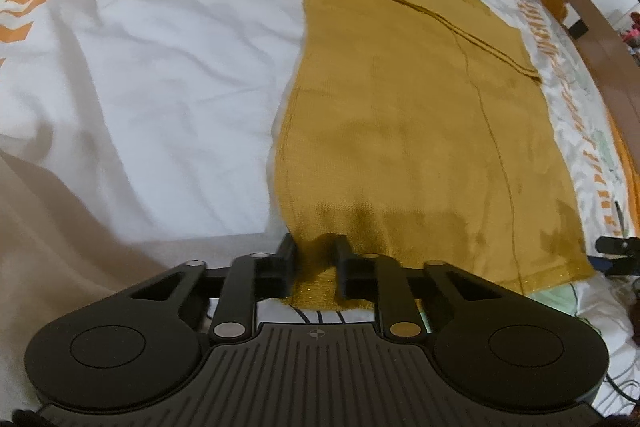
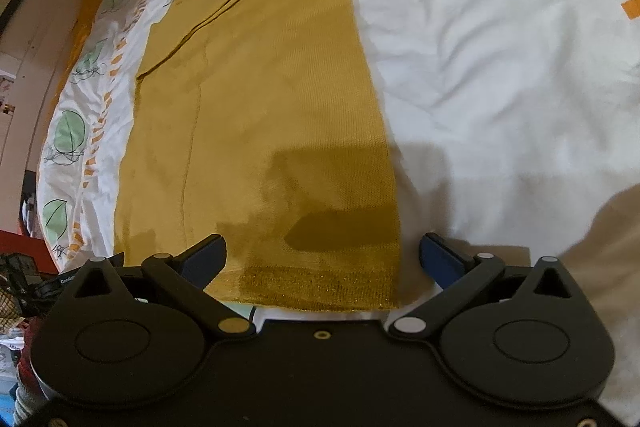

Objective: Fold small clothes
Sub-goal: 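Grasp the ribbed hem with the left tool while the right tool grasps it too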

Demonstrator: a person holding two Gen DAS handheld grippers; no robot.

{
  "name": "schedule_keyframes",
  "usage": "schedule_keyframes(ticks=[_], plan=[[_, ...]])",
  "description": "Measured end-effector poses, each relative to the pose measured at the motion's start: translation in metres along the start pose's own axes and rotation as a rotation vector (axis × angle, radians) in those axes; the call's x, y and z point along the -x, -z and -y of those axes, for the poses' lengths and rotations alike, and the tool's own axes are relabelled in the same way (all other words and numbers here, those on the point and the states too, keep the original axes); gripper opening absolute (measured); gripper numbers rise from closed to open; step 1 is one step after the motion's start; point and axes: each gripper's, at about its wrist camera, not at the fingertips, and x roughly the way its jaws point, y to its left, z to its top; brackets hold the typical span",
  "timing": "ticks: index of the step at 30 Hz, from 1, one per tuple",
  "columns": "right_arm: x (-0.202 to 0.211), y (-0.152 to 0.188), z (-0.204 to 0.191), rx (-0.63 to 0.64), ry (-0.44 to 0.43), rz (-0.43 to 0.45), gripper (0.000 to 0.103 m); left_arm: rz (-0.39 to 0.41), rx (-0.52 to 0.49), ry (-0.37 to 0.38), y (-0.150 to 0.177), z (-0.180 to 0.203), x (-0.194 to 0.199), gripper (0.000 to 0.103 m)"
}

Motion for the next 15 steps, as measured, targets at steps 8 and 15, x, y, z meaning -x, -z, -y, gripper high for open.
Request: schedule_keyframes(ticks=[8,15], plan=[[0.008,0.006,-0.006,0.041,0.031,0.043,0.037,0.055,-0.006,0.030,0.001,0.004,0.006,0.006],[0.020,0.009,-0.012,0.055,0.018,0.116,0.021,0.141,0.024,0.042,0.002,0.001,0.019,0.006]])
